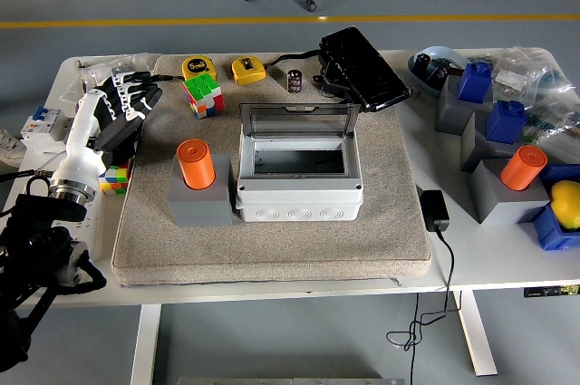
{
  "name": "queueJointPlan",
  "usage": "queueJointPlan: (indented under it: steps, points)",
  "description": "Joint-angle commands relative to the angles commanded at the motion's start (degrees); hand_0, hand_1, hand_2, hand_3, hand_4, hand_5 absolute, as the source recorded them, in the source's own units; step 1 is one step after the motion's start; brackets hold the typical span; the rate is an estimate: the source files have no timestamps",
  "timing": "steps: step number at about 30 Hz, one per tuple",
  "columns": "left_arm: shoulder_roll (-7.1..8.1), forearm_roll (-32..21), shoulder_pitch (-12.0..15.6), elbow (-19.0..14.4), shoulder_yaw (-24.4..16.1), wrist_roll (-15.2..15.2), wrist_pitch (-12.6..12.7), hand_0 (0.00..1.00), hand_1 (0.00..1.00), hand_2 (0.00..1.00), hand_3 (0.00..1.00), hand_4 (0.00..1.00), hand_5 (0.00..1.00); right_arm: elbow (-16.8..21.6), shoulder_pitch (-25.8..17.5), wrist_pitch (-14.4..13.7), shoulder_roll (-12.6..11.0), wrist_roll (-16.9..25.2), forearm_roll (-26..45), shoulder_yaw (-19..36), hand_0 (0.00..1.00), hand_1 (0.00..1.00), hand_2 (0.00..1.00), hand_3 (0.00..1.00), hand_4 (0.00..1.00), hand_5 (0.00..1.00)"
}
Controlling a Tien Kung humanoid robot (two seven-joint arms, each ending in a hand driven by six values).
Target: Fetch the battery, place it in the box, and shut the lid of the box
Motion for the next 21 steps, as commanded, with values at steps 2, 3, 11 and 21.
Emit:
queueJointPlan:
  steps: [2, 3, 11, 21]
  points:
    - [0.01, 0.0, -0.2, 0.0, 0.8, 0.1, 0.0, 0.794, 0.718, 0.689, 0.722, 0.998, 0.54, -0.1, 0.0, 0.0, 0.0, 0.0, 0.0, -0.1, 0.623, 0.657, 0.667, 0.572, 0.924, 0.481]
    - [0.02, 0.1, -0.2, 0.1, 1.1, 0.1, -0.1, 0.794, 0.718, 0.689, 0.722, 0.998, 0.54, -0.1, 0.0, 0.0, 0.0, 0.0, 0.1, -0.1, 0.623, 0.657, 0.667, 0.572, 0.924, 0.481]
    - [0.27, 0.7, -0.6, 0.6, 4.9, 0.7, -0.5, 0.774, 0.72, 0.693, 0.727, 0.998, 0.532, -0.1, -0.1, 0.1, 0.0, 0.0, 0.1, -0.1, 0.623, 0.657, 0.667, 0.572, 0.924, 0.482]
    - [-0.1, -1.7, -1.2, 2.7, 7.6, -0.1, -1.7, 0.69, 0.708, 0.692, 0.726, 0.998, 0.51, 0.0, 0.0, 0.1, 0.0, 0.0, 0.0, 0.0, 0.624, 0.657, 0.666, 0.571, 0.924, 0.483]
